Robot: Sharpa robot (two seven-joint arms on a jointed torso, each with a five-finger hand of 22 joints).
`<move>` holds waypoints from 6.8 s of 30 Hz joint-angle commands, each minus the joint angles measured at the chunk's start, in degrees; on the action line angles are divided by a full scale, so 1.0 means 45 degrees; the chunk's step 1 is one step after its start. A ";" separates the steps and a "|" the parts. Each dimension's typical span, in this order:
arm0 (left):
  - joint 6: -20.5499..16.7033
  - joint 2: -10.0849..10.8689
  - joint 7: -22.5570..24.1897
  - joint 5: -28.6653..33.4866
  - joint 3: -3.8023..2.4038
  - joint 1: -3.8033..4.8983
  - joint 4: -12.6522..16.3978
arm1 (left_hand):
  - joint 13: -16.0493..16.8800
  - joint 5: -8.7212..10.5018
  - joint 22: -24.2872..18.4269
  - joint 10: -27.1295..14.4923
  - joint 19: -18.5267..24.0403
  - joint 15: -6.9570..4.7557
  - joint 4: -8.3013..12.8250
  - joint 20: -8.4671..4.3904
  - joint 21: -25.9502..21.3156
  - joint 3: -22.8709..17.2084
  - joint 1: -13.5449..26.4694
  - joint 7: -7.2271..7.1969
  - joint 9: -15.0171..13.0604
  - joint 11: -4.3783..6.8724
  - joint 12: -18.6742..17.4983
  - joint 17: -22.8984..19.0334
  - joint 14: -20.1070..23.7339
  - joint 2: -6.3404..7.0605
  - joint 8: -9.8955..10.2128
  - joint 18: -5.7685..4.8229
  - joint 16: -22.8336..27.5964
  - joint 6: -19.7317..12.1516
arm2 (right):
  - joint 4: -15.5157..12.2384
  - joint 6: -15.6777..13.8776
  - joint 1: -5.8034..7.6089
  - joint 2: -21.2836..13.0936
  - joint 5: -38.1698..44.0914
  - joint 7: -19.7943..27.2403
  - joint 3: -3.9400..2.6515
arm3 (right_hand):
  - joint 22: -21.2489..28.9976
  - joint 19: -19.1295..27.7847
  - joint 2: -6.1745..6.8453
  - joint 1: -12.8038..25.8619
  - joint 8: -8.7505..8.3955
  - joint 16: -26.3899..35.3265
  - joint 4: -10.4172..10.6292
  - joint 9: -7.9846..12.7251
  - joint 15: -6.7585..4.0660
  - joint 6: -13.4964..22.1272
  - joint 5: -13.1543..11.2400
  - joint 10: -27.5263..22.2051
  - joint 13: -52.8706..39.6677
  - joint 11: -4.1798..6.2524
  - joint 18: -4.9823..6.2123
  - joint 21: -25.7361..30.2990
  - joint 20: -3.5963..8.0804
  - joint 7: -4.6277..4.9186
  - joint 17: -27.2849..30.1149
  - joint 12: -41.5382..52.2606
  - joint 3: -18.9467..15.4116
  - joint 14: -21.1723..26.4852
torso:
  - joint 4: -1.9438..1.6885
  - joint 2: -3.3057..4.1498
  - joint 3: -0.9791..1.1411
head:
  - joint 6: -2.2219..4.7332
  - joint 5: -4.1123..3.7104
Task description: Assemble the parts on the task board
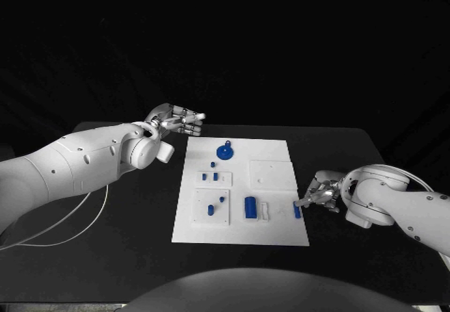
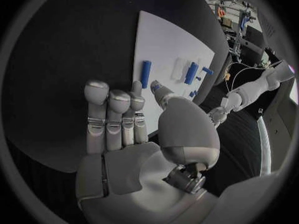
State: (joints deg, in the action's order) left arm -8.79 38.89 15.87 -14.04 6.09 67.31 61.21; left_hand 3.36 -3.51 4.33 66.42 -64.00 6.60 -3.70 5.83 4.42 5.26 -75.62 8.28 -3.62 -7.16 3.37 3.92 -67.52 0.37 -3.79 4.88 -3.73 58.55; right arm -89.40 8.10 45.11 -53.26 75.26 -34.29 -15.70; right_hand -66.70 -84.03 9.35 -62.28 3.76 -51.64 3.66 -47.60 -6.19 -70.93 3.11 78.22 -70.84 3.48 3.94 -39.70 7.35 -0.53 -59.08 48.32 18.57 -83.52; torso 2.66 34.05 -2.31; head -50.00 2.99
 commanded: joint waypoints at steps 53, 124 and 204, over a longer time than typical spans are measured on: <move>0.0327 -0.0034 -0.0331 -0.0410 0.0004 0.0002 0.0121 | 0.0013 0.0021 -0.0008 -0.0352 0.0133 0.0103 -0.0203 0.0135 -0.0037 -0.0207 0.0153 0.0157 -0.0014 -0.0102 0.0010 0.0018 0.0247 0.0089 0.0016 -0.0031 0.0049 -0.0557 | 0.0544 -0.0510 -0.0178 0.1202 0.0007 0.0262 0.1161 | -0.0561 -0.0563 -0.1136 0.1615 -0.0016 0.0181 -0.3956 0.2181 0.0161 0.1025 0.5988 -0.0718 0.0151 -0.0195 0.0075 0.0089 -0.0133 0.0739 -0.0110 -0.0193 0.6240 0.0069 | 0.0010 -0.0014 0.0003 | 0.0000 0.0097; 0.0322 -0.0047 -0.0646 -0.1017 0.0004 0.0004 0.0119 | 0.0012 -0.0092 -0.0002 -0.0332 0.0111 0.0088 -0.0066 0.0120 -0.0030 -0.0245 0.0137 0.0139 -0.0015 -0.0092 0.0009 0.0020 0.0205 0.0263 0.0016 -0.0038 0.0047 -0.0486 | -0.0528 -0.1088 -0.0111 0.1947 -0.1625 -0.0068 0.0983 | -0.0767 -0.0597 -0.1240 0.1182 -0.0016 0.0310 -0.3956 0.2940 0.0174 0.0796 0.6049 -0.0771 0.0433 -0.0174 0.0024 0.0509 -0.0152 0.0662 -0.0089 -0.0402 0.4116 0.0113 | 0.0010 -0.0011 -0.0006 | 0.0000 0.0345; 0.0577 0.0118 -0.0898 -0.1137 0.0011 0.0009 0.0115 | 0.0013 0.0031 -0.0006 -0.0341 0.0122 0.0089 -0.0155 0.0122 -0.0035 -0.0350 0.0049 0.0139 -0.0018 -0.0095 0.0010 0.0022 0.0207 0.0465 0.0011 -0.0040 0.0048 -0.0474 | -0.1026 -0.0088 -0.0154 0.1252 -0.2622 0.1107 0.1006 | -0.0492 -0.0609 -0.0263 -0.0564 0.0027 0.0398 -0.0600 0.2629 0.0087 -0.0105 -0.0050 -0.0464 0.0253 -0.0052 -0.0084 0.0548 -0.0051 0.0207 -0.0370 -0.0270 -0.1016 0.0033 | 0.0018 -0.0018 0.0006 | 0.0000 0.0380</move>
State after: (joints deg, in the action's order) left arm -6.95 39.46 11.61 -18.99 6.17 67.32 61.60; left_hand 3.36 -3.67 4.31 65.19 -63.58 6.98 -4.31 6.24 4.42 3.81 -75.33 9.00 -3.62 -7.57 3.37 3.96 -66.73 1.75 -3.79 4.87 -3.73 56.39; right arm -93.87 4.36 44.50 -47.59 62.49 -30.08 -11.19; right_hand -68.83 -84.03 8.15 -64.42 3.64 -49.77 1.23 -35.50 -5.67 -71.00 2.89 75.98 -69.66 3.08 3.93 -37.04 6.95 0.32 -60.67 47.00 14.03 -82.98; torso 2.78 33.97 -2.26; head -50.00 4.74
